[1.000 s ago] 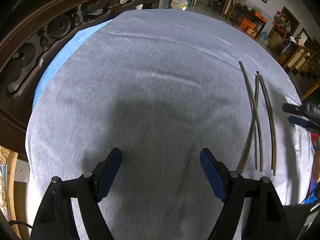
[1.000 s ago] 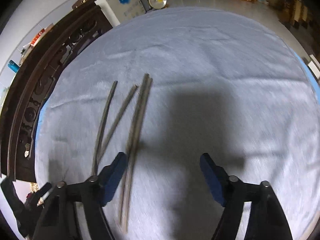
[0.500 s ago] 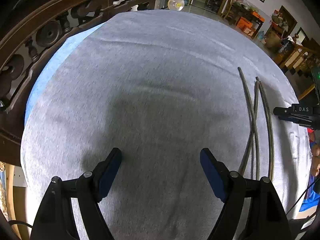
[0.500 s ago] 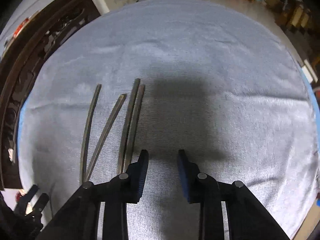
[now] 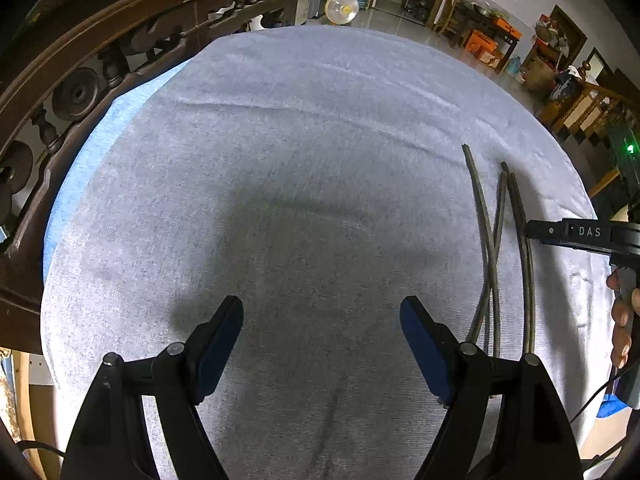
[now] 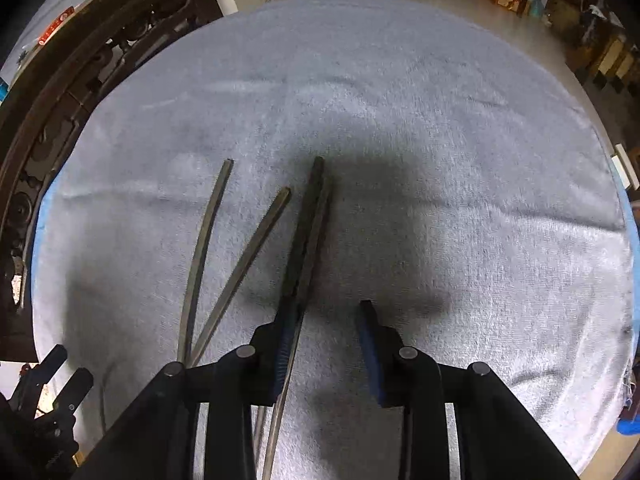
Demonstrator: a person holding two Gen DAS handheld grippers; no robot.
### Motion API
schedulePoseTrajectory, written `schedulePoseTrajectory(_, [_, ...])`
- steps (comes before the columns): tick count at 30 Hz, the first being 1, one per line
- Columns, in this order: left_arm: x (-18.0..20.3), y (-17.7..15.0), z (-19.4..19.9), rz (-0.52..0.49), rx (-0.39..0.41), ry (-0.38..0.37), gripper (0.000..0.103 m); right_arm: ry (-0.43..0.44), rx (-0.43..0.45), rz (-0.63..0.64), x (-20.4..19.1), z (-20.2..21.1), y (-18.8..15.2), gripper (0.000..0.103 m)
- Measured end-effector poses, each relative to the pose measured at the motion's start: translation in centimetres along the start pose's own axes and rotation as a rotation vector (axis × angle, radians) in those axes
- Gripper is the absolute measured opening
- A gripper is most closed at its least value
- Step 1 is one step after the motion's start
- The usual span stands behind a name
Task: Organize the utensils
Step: 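Grasp a metal chopstick with the right tool while the left tool grasps another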
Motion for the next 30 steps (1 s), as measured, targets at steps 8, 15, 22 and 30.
schedulePoseTrajectory(8, [0.4, 1.7, 0.3, -0.011, 0.021, -0.009, 0.081, 0.041, -0.007, -0.060, 2.0, 0.6, -0.3, 0.035])
schedulePoseTrajectory(15, [3.1, 5.1, -0.3, -0.063, -0.008, -0.040, 0.081, -0.028, -0.016, 0.018, -0.5, -0.5, 0.6, 0.014])
schedulePoseTrajectory(22, [8.1, 8.1, -3.7, -0.136, -0.165, -0.088, 0.081, -0.059, -0.021, 0.041, 2.5, -0.1, -1.3, 0.009])
schedulePoseTrajectory(30, [12.3, 9.4, -8.6, -0.153, -0.367, -0.062, 0.047, -0.022, -0.026, 0.022, 4.5, 0.2, -2.8, 0.008])
Point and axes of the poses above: each gripper's, at about its wrist camera, not at the fingertips, and z roughly against the way its jaws point, x to its right, y to its top, the point moved 6 cm from there along -z, roughly the way its jaws point, and after that the axes turned 5 degrees about -y, right-handed, at the moved point
